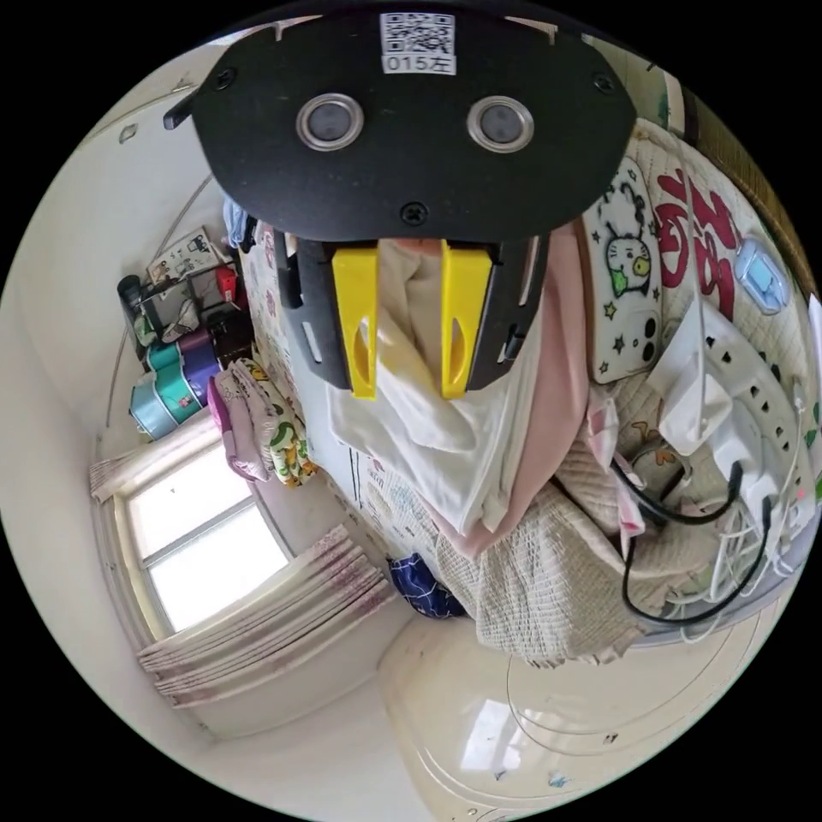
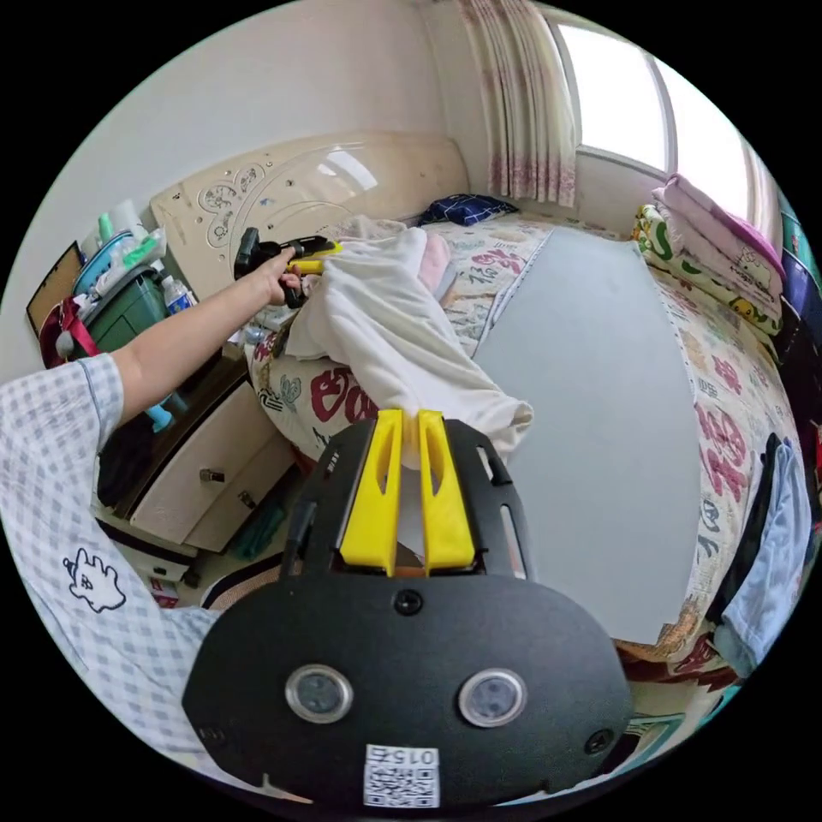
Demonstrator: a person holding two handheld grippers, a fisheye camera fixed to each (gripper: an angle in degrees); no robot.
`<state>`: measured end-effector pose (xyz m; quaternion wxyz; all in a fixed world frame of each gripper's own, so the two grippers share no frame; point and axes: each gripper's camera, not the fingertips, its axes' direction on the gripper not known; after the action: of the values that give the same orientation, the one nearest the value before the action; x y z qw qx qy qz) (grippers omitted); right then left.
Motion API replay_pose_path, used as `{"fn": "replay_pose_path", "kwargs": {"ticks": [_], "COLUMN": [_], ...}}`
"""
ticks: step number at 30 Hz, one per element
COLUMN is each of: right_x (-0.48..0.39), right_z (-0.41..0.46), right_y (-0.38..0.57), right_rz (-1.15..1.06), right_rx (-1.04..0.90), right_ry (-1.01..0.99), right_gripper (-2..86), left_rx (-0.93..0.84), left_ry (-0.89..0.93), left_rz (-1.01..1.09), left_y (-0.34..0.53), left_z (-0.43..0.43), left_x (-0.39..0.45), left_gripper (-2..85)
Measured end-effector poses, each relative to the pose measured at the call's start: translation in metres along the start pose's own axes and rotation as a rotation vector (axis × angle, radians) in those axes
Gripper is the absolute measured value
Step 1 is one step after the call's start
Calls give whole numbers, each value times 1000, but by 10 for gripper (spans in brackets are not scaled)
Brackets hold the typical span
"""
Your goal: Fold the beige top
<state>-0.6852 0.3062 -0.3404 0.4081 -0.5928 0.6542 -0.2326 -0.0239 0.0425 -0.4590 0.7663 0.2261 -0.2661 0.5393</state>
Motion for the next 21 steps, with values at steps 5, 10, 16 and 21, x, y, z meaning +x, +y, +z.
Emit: {"fn": "replay_pose_path", "kwargs": {"ticks": [5,10,16,21], "right_x": [25,55,119,130], "right_z": [-44,-84,-196,-323], "right_y": [-27,-47,-69,-93], "right_rz": [58,144,326,300], "right_rx": [75,155,370,561], "right_ry": [54,97,117,238], "right_gripper": [40,37,34,31], "left_rx": [53,162,281,319], "left_ry": [-6,117,312,429], "left_rz": [165,358,627,803], "left_y": [14,43,88,137], "left_z": [-17,-68,-147,-190], "left_x": [32,92,193,270], "left_gripper": [12,4,2,5]}}
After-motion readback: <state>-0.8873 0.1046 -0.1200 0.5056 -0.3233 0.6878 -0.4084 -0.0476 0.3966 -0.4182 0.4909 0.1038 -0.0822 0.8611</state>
